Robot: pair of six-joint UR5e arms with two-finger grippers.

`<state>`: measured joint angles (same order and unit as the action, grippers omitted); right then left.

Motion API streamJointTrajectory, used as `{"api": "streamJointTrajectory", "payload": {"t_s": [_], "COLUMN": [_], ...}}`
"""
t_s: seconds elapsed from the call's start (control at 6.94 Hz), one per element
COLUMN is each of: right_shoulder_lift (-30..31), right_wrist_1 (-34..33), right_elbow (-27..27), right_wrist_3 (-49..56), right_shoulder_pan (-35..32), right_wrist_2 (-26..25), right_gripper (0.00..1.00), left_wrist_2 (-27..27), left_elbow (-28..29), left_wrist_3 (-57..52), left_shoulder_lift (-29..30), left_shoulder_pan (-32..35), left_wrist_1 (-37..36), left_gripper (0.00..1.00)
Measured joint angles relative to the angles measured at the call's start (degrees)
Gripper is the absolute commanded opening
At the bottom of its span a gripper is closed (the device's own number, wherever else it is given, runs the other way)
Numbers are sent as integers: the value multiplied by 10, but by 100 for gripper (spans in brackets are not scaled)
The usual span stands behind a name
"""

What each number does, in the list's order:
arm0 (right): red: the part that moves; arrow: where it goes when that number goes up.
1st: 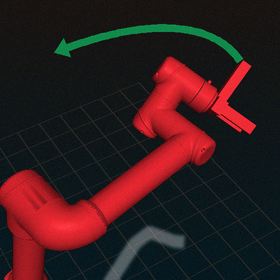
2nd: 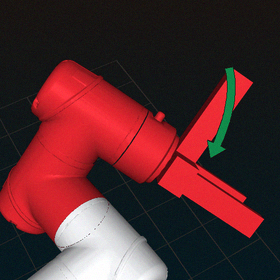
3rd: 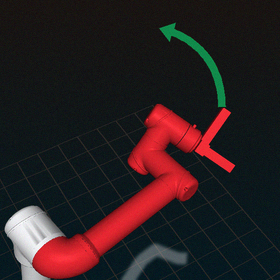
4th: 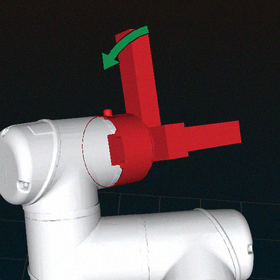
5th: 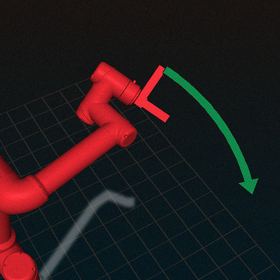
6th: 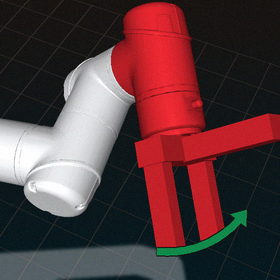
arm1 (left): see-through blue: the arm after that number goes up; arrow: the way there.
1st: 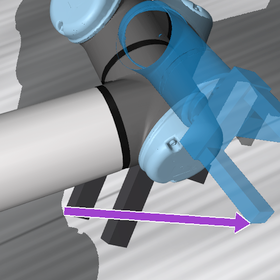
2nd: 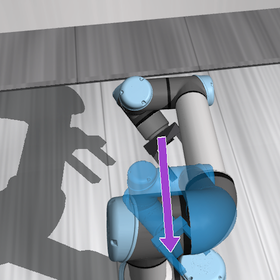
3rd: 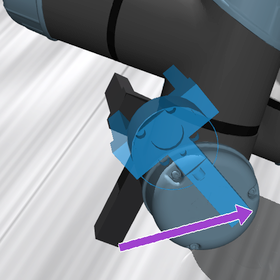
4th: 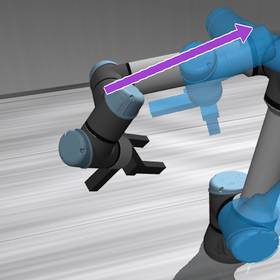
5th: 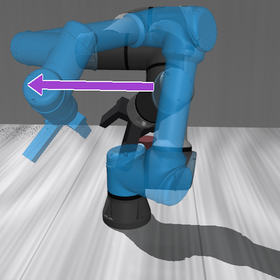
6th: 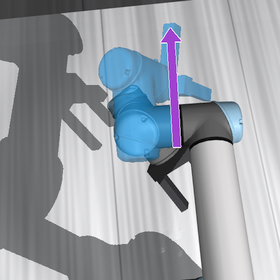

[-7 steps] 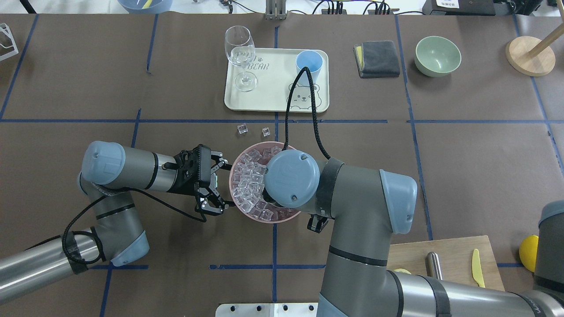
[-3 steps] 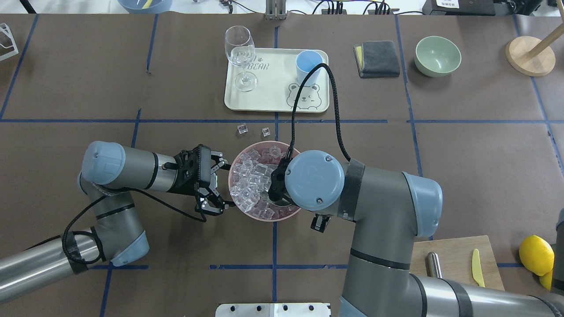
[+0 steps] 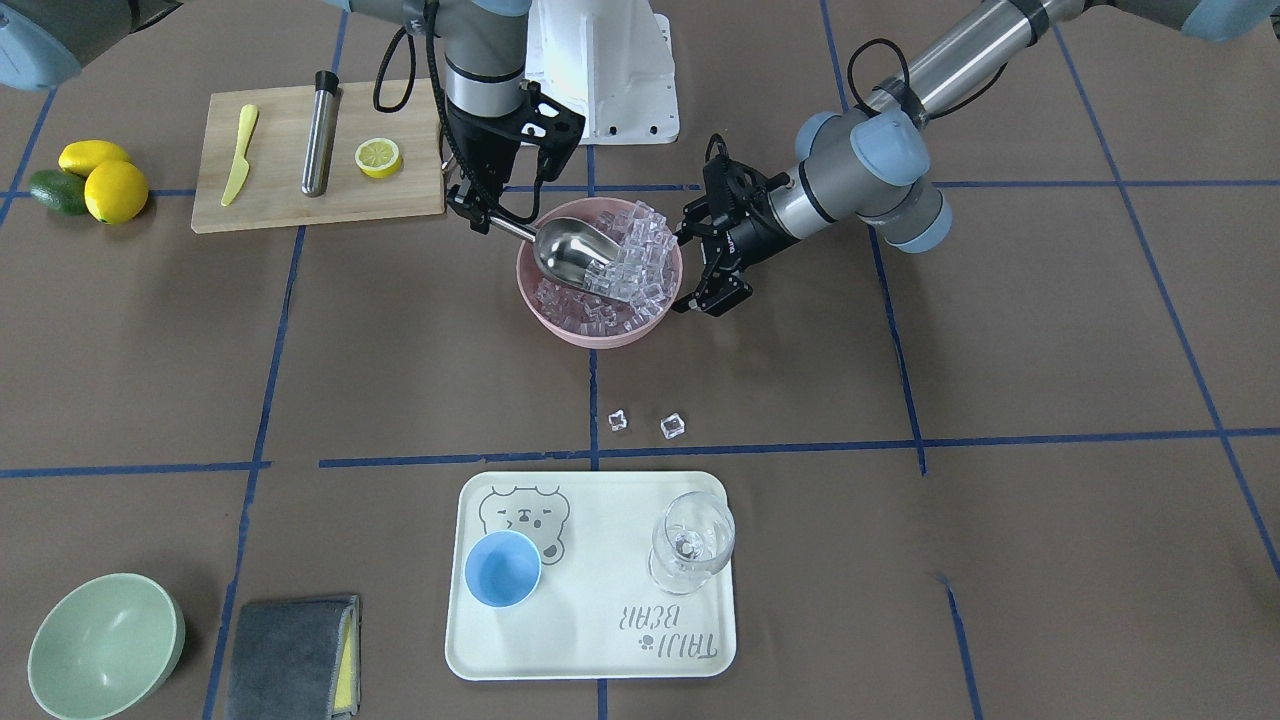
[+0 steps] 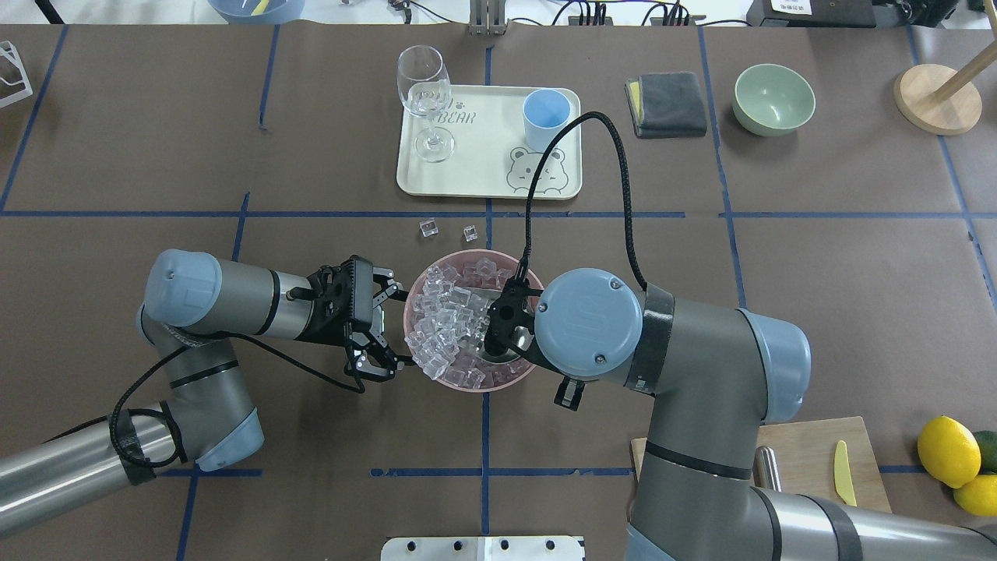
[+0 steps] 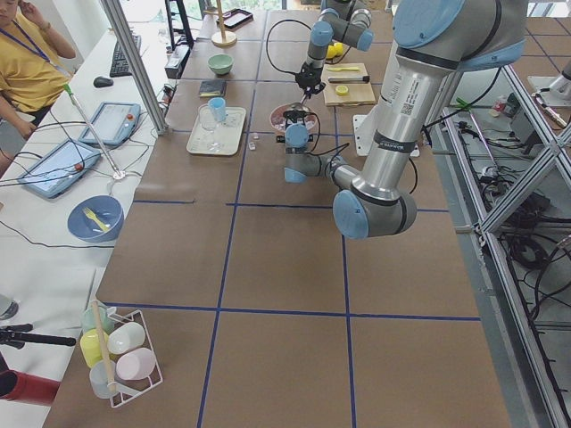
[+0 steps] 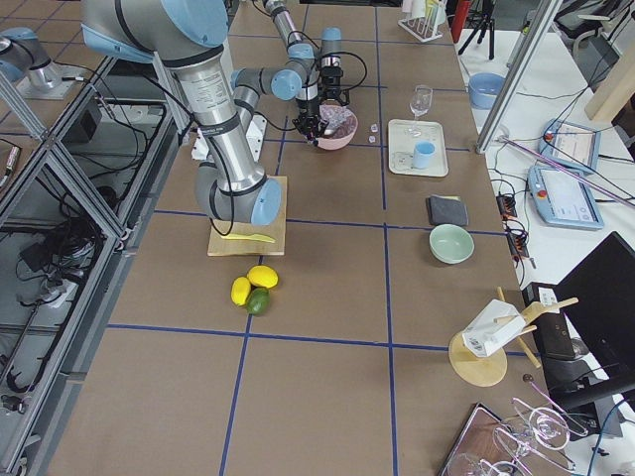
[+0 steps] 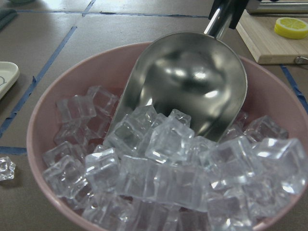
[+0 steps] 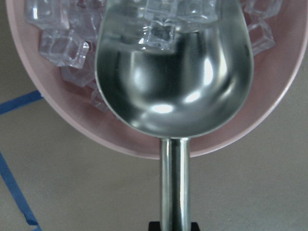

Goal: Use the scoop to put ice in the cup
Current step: 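Dig the scoop into the ice with the right gripper while the left holds the bowl, then lift the ice-filled scoop with the right gripper toward the blue cup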

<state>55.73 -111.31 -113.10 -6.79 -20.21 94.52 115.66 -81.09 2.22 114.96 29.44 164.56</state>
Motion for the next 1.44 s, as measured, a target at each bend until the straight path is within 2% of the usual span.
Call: {"api": "streamJointTrajectory", "payload": {"t_s": [0.29,0.58,1.44], "right_shoulder_lift": [10,27,27], "right_wrist_1": [6,39,60], "right_elbow": [-20,-32,-38], "right_wrist_3": [-1,-5,-67], "right_shoulder_pan": [-2,-7,-101], "right_wrist_2": [0,9,97], "right_gripper": [0,0,0], "left_wrist_2": [0,0,0], "left_elbow": [0,0,0], "left_wrist_3": [1,1,1], "left_shoulder_lift": [0,0,0], "left_shoulder_pan": [0,0,0], "left_wrist_1": [0,0,1], "left_gripper": [100,100,100]}}
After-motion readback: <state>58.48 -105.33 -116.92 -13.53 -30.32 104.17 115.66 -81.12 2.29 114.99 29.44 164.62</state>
